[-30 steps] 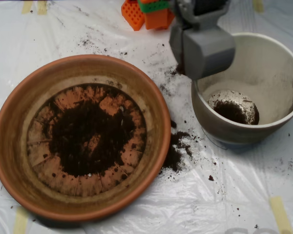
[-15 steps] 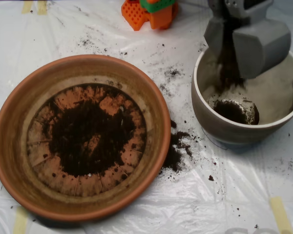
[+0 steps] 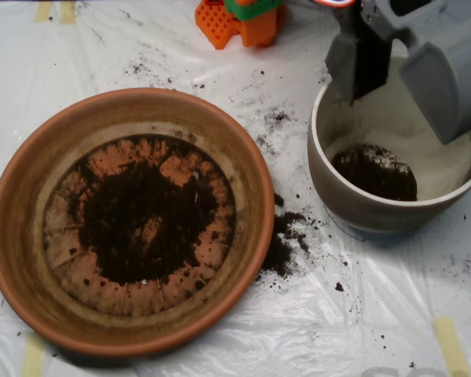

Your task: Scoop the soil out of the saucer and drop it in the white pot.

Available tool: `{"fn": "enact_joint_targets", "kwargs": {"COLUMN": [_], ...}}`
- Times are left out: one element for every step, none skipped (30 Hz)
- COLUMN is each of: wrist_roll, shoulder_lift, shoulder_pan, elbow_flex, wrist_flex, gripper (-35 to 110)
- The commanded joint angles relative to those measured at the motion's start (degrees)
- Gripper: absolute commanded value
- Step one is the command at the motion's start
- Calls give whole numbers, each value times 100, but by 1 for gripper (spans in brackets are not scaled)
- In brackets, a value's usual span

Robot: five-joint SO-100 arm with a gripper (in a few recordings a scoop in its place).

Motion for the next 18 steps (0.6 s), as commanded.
{"fn": "enact_joint_targets", "kwargs": {"wrist_roll": [-18,9,26,44,62,97,105,114,149,185,229,290,360,448,519,598,712,773], "shoulder_lift": [483,501,519,519,519,536,562,580,589,598,606,589,562,554,554,545,536,501], "shoulder_pan": [-141,-149,-158,-167,-176,-176,-176,-176,-158,-123,-62,26,132,255,396,545,703,853], "elbow_flex": [105,149,176,176,176,158,149,114,62,0,-88,-211,-352,-457,-536,-606,-650,-694], "wrist_flex": [-79,-105,-114,-123,-123,-123,-132,-132,-132,-123,-123,-114,-88,-97,-141,-211,-290,-334], "gripper": [49,48,46,45,44,43,43,43,43,43,44,44,45,46,47,47,46,46]}}
